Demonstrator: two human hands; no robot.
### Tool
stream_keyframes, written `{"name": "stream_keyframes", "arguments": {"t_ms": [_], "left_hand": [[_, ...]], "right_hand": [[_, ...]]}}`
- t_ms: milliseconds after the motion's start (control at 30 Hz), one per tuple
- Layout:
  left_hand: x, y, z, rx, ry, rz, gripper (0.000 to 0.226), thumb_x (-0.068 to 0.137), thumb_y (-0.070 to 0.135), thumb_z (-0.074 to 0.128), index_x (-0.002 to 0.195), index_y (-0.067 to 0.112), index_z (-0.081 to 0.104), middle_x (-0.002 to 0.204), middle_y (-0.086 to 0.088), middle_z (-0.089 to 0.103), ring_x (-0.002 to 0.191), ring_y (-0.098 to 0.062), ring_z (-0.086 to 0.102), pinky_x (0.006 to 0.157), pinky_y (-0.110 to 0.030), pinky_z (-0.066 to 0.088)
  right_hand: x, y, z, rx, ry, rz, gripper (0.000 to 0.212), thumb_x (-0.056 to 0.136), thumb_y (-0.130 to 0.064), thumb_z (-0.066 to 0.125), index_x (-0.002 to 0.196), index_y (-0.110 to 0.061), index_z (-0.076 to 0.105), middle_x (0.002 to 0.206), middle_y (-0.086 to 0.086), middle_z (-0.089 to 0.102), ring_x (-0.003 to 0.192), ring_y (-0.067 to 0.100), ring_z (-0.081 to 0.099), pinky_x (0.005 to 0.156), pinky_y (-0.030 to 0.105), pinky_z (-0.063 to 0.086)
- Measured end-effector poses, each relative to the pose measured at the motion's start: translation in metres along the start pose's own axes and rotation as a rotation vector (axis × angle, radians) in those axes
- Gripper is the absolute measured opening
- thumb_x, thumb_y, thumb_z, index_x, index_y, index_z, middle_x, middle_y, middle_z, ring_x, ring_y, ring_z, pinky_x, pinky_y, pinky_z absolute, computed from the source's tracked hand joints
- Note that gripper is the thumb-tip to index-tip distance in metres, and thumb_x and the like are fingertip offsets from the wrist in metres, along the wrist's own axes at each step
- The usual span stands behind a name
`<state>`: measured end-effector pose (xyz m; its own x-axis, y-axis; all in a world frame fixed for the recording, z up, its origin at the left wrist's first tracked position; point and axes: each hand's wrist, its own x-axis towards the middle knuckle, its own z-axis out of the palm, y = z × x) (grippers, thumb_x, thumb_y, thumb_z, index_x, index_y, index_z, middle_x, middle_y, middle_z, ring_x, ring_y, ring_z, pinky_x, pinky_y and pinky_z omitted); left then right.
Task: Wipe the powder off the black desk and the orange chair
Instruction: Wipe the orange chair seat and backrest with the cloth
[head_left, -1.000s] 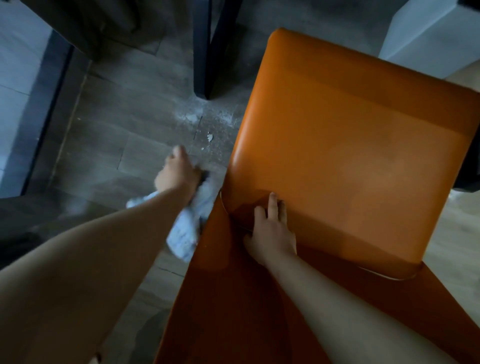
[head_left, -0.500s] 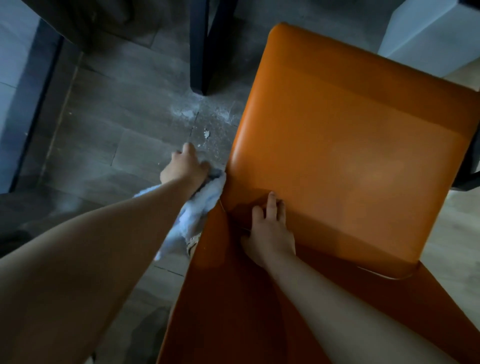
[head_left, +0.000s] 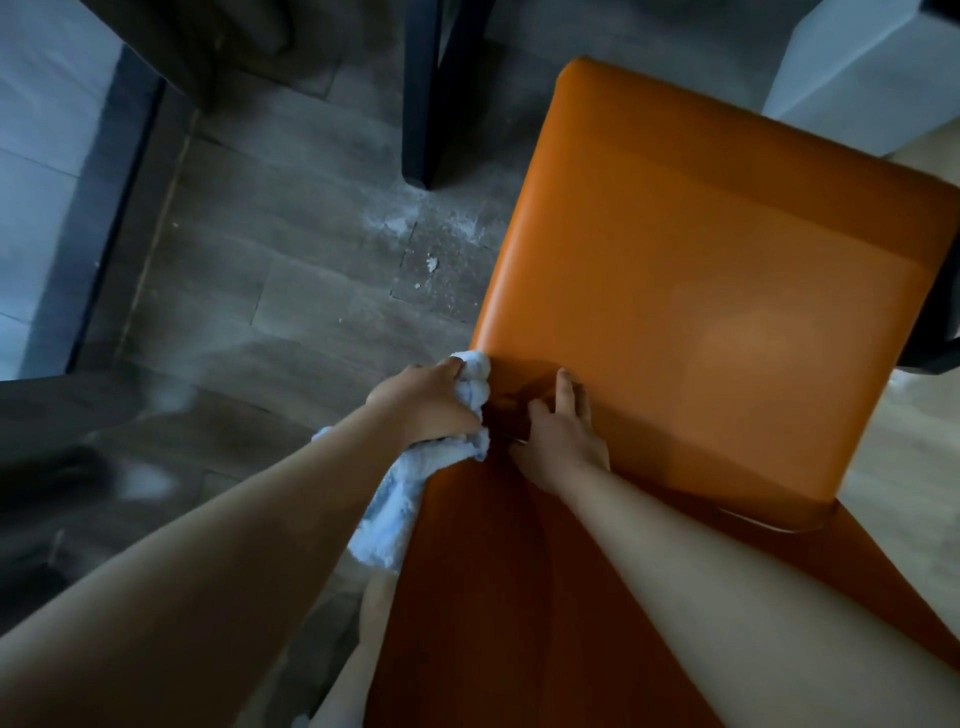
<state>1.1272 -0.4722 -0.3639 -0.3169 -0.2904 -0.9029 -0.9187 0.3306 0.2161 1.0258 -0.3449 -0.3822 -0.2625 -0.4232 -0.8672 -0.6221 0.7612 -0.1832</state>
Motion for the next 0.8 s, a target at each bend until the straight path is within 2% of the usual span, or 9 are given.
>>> {"name": "stream_keyframes", "arguments": {"t_ms": [133, 233, 333, 433, 500, 600, 700, 767, 800], "left_hand": [[-0.038, -0.004, -0.008, -0.023, -0.11, 0.048, 0.067, 0.057, 0.04, 0.07, 0.118, 0.029, 0.043, 0.104, 0.002, 0.061, 0.095, -0.018, 0.06, 0.085, -0.039, 0.053], [-0.051, -0.01, -0.004, 0.005, -0.209, 0.076, 0.074, 0.055, 0.047, 0.071, 0.119, 0.026, 0.039, 0.109, -0.001, 0.06, 0.096, -0.018, 0.061, 0.084, -0.04, 0.054], [-0.031, -0.004, 0.003, -0.108, -0.088, 0.018, 0.069, 0.054, 0.043, 0.077, 0.111, 0.027, 0.041, 0.103, -0.003, 0.063, 0.092, -0.021, 0.063, 0.082, -0.043, 0.055], [-0.003, 0.004, 0.007, -0.078, 0.129, -0.068, 0.048, 0.071, 0.033, 0.064, 0.113, 0.026, 0.041, 0.105, -0.003, 0.06, 0.096, -0.027, 0.06, 0.083, -0.041, 0.052], [-0.002, 0.005, 0.004, -0.149, 0.116, -0.065, 0.046, 0.069, 0.035, 0.064, 0.109, 0.022, 0.046, 0.102, -0.004, 0.063, 0.093, -0.025, 0.063, 0.082, -0.04, 0.054], [-0.038, -0.004, -0.001, -0.243, -0.026, 0.04, 0.04, 0.069, 0.029, 0.066, 0.099, 0.014, 0.046, 0.088, -0.003, 0.064, 0.075, -0.007, 0.065, 0.065, -0.023, 0.052], [-0.089, -0.011, 0.004, -0.002, -0.087, 0.093, 0.063, 0.063, 0.044, 0.065, 0.113, 0.018, 0.038, 0.1, 0.001, 0.058, 0.089, -0.015, 0.061, 0.08, -0.033, 0.053], [-0.093, -0.01, 0.01, 0.043, -0.035, 0.086, 0.063, 0.06, 0.05, 0.058, 0.112, 0.022, 0.037, 0.109, -0.002, 0.056, 0.097, -0.021, 0.06, 0.086, -0.04, 0.052], [-0.088, -0.006, 0.01, 0.015, -0.012, 0.059, 0.057, 0.064, 0.047, 0.058, 0.111, 0.021, 0.037, 0.113, -0.005, 0.056, 0.1, -0.024, 0.06, 0.088, -0.042, 0.051]], "right_hand": [[0.001, -0.002, 0.0, 0.014, -0.006, 0.014, 0.042, 0.091, -0.034, 0.051, 0.131, -0.022, 0.042, 0.157, 0.003, -0.021, 0.146, 0.027, -0.009, 0.107, 0.045, 0.029], [0.002, -0.007, 0.003, 0.028, 0.005, 0.038, 0.038, 0.092, -0.034, 0.051, 0.126, -0.021, 0.043, 0.157, 0.004, -0.023, 0.146, 0.028, -0.011, 0.107, 0.043, 0.029], [0.004, -0.011, 0.009, 0.04, 0.014, 0.032, 0.041, 0.092, -0.039, 0.05, 0.129, -0.022, 0.042, 0.156, 0.006, -0.026, 0.145, 0.031, -0.015, 0.106, 0.045, 0.03], [0.004, -0.008, 0.009, 0.028, 0.013, 0.027, 0.044, 0.092, -0.038, 0.05, 0.132, -0.022, 0.042, 0.156, 0.006, -0.026, 0.145, 0.031, -0.016, 0.107, 0.045, 0.031], [0.003, -0.003, 0.007, 0.008, 0.007, 0.017, 0.043, 0.091, -0.036, 0.051, 0.131, -0.023, 0.043, 0.156, 0.004, -0.025, 0.146, 0.029, -0.015, 0.106, 0.045, 0.031], [-0.002, 0.003, 0.003, 0.015, -0.009, 0.007, 0.04, 0.092, -0.036, 0.05, 0.129, -0.022, 0.044, 0.159, 0.002, -0.017, 0.147, 0.027, -0.004, 0.109, 0.046, 0.026], [-0.013, 0.002, 0.001, 0.058, 0.0, 0.042, 0.039, 0.093, -0.036, 0.05, 0.128, -0.02, 0.045, 0.16, 0.003, -0.006, 0.146, 0.027, 0.005, 0.11, 0.044, 0.022], [-0.021, 0.0, 0.005, 0.065, 0.051, 0.038, 0.038, 0.093, -0.035, 0.049, 0.128, -0.019, 0.046, 0.16, 0.003, -0.002, 0.145, 0.027, 0.006, 0.111, 0.043, 0.021], [-0.025, -0.001, 0.008, 0.065, 0.075, 0.03, 0.037, 0.094, -0.034, 0.048, 0.128, -0.02, 0.046, 0.16, 0.003, 0.0, 0.145, 0.027, 0.007, 0.111, 0.043, 0.02]]}}
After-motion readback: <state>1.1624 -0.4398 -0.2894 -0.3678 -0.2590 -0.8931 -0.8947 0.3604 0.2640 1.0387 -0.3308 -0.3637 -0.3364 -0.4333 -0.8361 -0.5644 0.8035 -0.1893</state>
